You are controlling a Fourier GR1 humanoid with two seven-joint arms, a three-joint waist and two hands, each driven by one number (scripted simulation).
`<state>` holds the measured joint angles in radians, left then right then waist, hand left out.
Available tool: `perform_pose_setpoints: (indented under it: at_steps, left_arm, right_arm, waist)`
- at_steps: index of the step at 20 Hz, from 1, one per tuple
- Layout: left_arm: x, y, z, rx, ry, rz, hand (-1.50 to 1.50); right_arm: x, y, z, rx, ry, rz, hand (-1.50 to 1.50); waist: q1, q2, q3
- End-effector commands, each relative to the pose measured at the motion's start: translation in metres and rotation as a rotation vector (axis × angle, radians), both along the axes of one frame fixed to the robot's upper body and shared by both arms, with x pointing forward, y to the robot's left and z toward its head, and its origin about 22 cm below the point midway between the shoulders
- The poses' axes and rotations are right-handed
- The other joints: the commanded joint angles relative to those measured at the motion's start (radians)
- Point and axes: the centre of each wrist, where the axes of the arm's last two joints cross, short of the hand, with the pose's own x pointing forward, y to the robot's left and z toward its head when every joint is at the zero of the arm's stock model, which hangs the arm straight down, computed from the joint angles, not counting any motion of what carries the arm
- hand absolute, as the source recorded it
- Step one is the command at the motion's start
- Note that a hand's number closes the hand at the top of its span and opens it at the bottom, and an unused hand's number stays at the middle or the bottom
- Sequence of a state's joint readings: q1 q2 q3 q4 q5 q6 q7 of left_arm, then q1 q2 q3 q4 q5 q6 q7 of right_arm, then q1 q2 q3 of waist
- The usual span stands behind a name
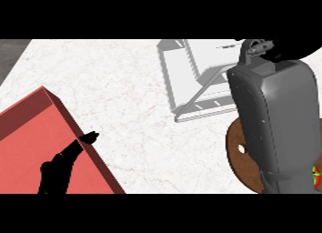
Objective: Pick the cupcake from the cutting board and place it in the tiered basket
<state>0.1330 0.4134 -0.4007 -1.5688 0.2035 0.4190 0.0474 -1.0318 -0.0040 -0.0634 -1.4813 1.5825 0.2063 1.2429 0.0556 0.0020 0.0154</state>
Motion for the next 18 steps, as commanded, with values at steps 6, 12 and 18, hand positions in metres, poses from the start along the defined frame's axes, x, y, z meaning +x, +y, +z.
perform_pose_setpoints:
  at_steps: [6, 12, 18]
  left_arm:
    - [0.017, -0.013, -0.011, -0.032, 0.005, 0.041, 0.0]
    - [0.013, -0.023, -0.006, -0.048, -0.028, 0.038, 0.0]
    - [0.015, -0.005, -0.001, -0.041, -0.017, 0.026, 0.0]
  right_arm:
    - [0.039, -0.003, -0.018, 0.176, 0.112, -0.231, 1.5]
    - [0.047, -0.021, -0.054, 0.306, 0.039, -0.209, 1.5]
    - [0.043, -0.042, -0.04, 0.499, -0.171, -0.139, -1.5]
  waist:
    - [-0.017, 0.014, -0.018]
    - [-0.004, 0.015, -0.016]
    - [0.005, 0.018, -0.015]
